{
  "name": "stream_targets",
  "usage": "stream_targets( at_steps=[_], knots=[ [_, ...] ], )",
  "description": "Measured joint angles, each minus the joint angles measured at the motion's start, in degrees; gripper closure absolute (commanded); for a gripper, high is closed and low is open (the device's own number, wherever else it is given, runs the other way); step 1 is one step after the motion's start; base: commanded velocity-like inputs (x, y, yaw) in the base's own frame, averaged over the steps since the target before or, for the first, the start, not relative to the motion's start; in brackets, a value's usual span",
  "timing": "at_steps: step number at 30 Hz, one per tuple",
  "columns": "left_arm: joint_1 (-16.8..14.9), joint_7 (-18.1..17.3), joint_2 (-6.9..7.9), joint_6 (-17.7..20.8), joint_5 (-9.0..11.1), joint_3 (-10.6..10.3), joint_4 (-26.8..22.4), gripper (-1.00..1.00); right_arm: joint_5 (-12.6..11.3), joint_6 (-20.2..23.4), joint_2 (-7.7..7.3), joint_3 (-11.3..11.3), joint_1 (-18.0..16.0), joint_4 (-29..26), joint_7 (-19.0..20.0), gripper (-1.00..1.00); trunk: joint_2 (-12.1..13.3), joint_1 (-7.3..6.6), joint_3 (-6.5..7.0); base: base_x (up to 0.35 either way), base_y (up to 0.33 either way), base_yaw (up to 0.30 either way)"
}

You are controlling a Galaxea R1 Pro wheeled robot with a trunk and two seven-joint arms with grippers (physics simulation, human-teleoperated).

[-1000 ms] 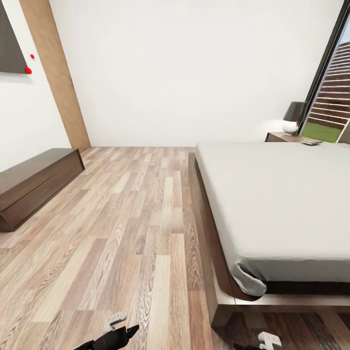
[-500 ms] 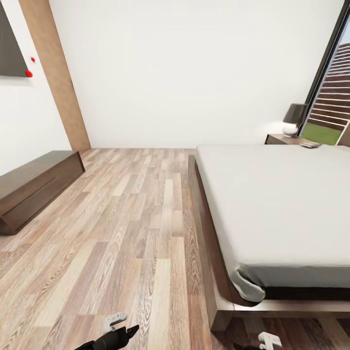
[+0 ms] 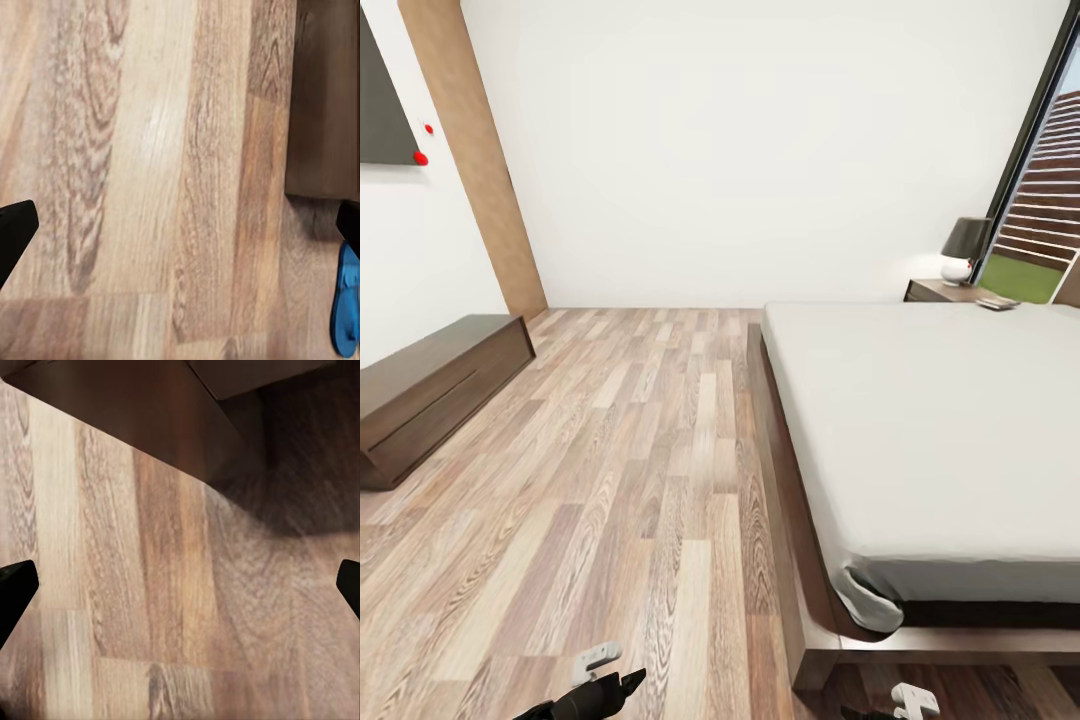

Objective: In the bedroom, move the book from the bed onto either nightstand, and place the two sandals side by side next to the bed.

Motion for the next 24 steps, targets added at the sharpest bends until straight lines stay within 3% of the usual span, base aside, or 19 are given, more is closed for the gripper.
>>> stream_targets(
  at_steps=[14,24],
  knots=[
    [0.00,0.01,-0.60,-0.08,0.00,0.00,0.00,-1.00,0.00,0.00,0.00,0.00,0.00,0.00,0.00,-1.00,5.61,-3.08,2.51,0.000,0.000,0.003],
    [0.02,0.00,-0.61,-0.09,0.09,0.07,-0.02,-1.00,0.08,0.00,0.01,0.03,-0.01,0.02,-0.01,-1.00,5.63,-3.08,2.39,0.000,0.000,0.226]
  ],
)
